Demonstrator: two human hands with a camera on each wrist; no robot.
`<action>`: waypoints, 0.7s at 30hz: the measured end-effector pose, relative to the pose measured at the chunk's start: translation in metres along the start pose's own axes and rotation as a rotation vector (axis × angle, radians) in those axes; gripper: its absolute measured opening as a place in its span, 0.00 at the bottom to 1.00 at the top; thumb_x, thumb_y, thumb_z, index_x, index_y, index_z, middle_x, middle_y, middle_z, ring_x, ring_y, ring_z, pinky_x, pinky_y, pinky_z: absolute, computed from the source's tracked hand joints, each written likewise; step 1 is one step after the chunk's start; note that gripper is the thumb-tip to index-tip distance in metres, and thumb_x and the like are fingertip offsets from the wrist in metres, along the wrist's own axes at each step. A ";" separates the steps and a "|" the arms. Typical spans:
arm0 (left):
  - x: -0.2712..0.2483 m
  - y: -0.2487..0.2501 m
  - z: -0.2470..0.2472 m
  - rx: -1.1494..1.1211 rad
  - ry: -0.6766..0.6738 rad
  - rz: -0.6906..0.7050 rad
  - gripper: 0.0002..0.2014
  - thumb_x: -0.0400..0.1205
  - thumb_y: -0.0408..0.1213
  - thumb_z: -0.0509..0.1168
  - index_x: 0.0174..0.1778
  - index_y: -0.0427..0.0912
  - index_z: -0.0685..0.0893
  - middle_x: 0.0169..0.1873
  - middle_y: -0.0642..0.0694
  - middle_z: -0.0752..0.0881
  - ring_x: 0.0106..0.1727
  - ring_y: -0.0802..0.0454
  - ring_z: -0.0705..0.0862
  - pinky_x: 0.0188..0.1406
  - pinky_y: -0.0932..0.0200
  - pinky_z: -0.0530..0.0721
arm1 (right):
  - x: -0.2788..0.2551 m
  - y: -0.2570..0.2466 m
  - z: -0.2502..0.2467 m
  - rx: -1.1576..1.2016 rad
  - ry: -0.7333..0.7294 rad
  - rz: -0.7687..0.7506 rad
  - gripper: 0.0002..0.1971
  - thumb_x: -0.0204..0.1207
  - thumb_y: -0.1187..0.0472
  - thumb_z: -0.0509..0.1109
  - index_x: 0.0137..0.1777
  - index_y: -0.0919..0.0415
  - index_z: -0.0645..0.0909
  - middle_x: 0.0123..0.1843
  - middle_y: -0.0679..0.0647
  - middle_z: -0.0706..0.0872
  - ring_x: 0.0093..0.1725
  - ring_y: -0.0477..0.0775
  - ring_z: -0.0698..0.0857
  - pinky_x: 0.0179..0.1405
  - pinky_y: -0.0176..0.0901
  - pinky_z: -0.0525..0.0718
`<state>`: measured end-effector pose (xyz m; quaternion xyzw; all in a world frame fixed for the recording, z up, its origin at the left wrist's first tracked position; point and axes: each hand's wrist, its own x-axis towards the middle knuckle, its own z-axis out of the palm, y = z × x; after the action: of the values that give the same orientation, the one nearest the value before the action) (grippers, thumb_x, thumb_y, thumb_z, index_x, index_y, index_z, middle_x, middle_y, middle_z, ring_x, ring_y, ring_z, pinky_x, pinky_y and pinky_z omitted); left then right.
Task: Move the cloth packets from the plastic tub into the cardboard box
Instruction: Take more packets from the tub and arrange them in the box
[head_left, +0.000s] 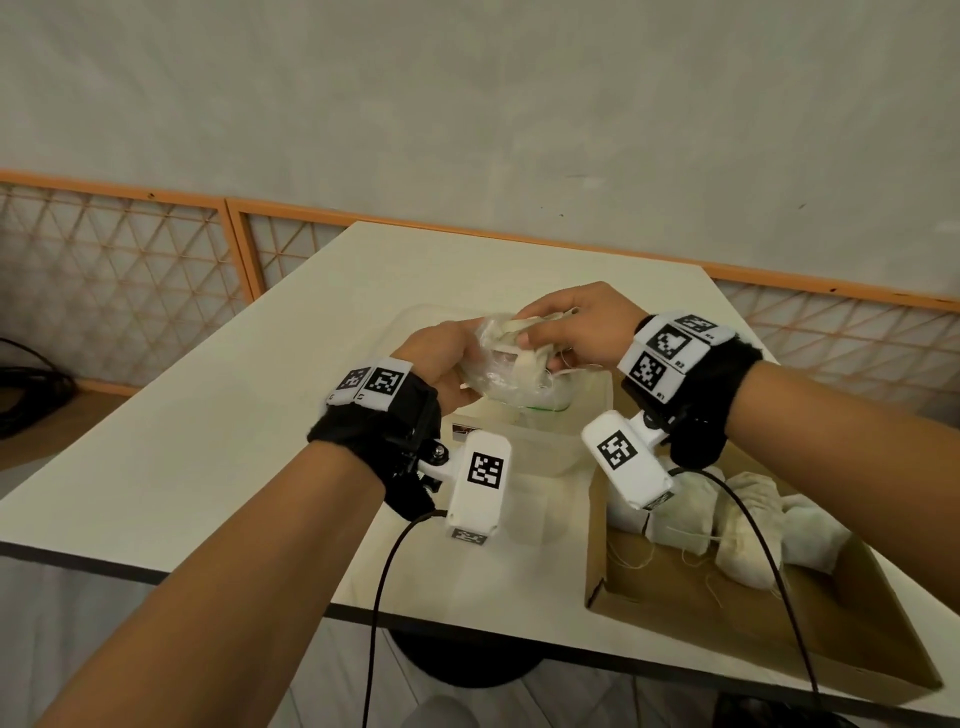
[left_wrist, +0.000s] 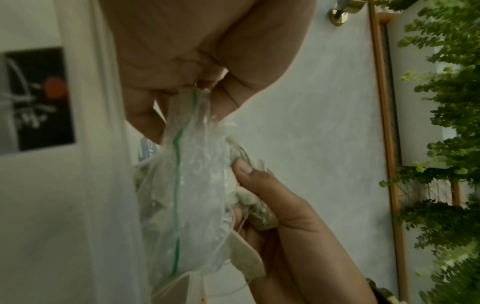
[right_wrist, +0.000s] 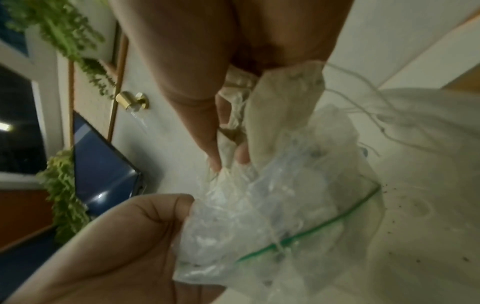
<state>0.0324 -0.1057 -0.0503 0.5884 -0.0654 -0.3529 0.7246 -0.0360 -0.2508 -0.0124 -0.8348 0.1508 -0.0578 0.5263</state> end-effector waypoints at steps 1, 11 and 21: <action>0.000 0.002 0.000 -0.021 0.011 -0.024 0.17 0.76 0.27 0.56 0.56 0.40 0.84 0.50 0.43 0.88 0.47 0.46 0.85 0.40 0.56 0.82 | 0.001 0.000 -0.001 0.055 -0.002 0.013 0.06 0.69 0.70 0.75 0.42 0.58 0.86 0.37 0.56 0.84 0.30 0.50 0.83 0.32 0.37 0.88; 0.018 0.000 0.000 0.132 0.081 -0.045 0.20 0.71 0.45 0.70 0.57 0.41 0.86 0.57 0.38 0.88 0.58 0.40 0.87 0.62 0.42 0.83 | 0.000 0.008 0.008 -0.167 -0.023 -0.071 0.18 0.62 0.54 0.81 0.50 0.56 0.83 0.41 0.52 0.86 0.35 0.52 0.86 0.35 0.42 0.89; 0.020 0.005 -0.001 0.208 0.181 0.025 0.18 0.81 0.23 0.51 0.44 0.51 0.79 0.57 0.37 0.83 0.49 0.40 0.83 0.54 0.41 0.85 | 0.008 0.012 -0.004 0.287 0.041 -0.012 0.07 0.70 0.72 0.72 0.43 0.62 0.81 0.38 0.61 0.84 0.29 0.52 0.81 0.26 0.36 0.85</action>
<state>0.0497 -0.1159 -0.0527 0.6888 -0.0434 -0.2810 0.6669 -0.0319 -0.2612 -0.0216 -0.7504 0.1466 -0.0992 0.6369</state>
